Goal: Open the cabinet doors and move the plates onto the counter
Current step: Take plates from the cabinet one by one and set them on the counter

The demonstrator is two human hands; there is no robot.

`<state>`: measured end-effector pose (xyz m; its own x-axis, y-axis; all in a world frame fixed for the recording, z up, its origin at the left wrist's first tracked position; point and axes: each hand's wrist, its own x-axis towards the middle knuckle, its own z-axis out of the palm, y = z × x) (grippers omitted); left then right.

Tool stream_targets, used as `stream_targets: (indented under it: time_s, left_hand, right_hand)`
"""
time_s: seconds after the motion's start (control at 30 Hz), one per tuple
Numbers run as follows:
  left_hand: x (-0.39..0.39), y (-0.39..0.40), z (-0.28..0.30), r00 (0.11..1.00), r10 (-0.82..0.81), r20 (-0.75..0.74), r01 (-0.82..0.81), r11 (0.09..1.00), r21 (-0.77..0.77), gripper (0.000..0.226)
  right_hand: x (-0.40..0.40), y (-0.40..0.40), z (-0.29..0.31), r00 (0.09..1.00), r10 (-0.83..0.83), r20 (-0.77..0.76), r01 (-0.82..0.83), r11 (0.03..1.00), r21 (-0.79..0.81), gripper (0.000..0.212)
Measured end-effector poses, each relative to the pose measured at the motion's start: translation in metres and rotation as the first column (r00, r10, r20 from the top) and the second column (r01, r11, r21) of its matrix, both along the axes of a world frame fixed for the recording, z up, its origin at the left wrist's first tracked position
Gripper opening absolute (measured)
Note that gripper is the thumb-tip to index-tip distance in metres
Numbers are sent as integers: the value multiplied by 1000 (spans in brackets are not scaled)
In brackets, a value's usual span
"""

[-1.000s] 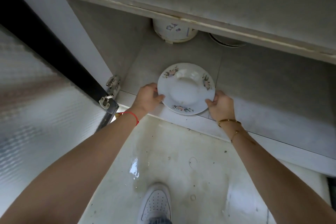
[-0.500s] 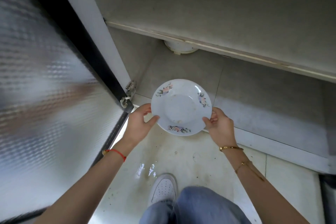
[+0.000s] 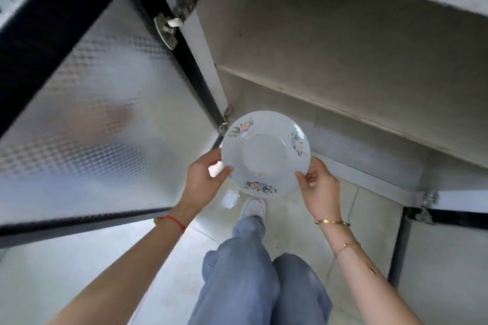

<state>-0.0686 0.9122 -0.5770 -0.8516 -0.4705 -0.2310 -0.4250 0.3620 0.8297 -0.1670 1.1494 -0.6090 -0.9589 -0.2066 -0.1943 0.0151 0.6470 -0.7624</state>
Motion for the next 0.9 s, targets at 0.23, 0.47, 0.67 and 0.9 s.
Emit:
stream_targets:
  time_s: [0.23, 0.47, 0.67, 0.9]
  left_hand:
    - [59, 34, 190, 999, 28, 34, -27, 999, -25, 30]
    - [99, 74, 342, 999, 40, 13, -39, 997, -64, 34]
    - [95, 95, 419, 999, 27, -41, -29, 999, -43, 36]
    - [28, 98, 460, 993, -73, -95, 70, 997, -27, 38]
  right_hand:
    - [54, 33, 192, 999, 33, 1, -33, 998, -50, 37]
    - [87, 72, 352, 999, 54, -7, -54, 997, -60, 36]
    - [88, 99, 435, 998, 30, -48, -34, 995, -90, 36]
    - [43, 111, 473, 994, -62, -84, 55, 995, -84, 29]
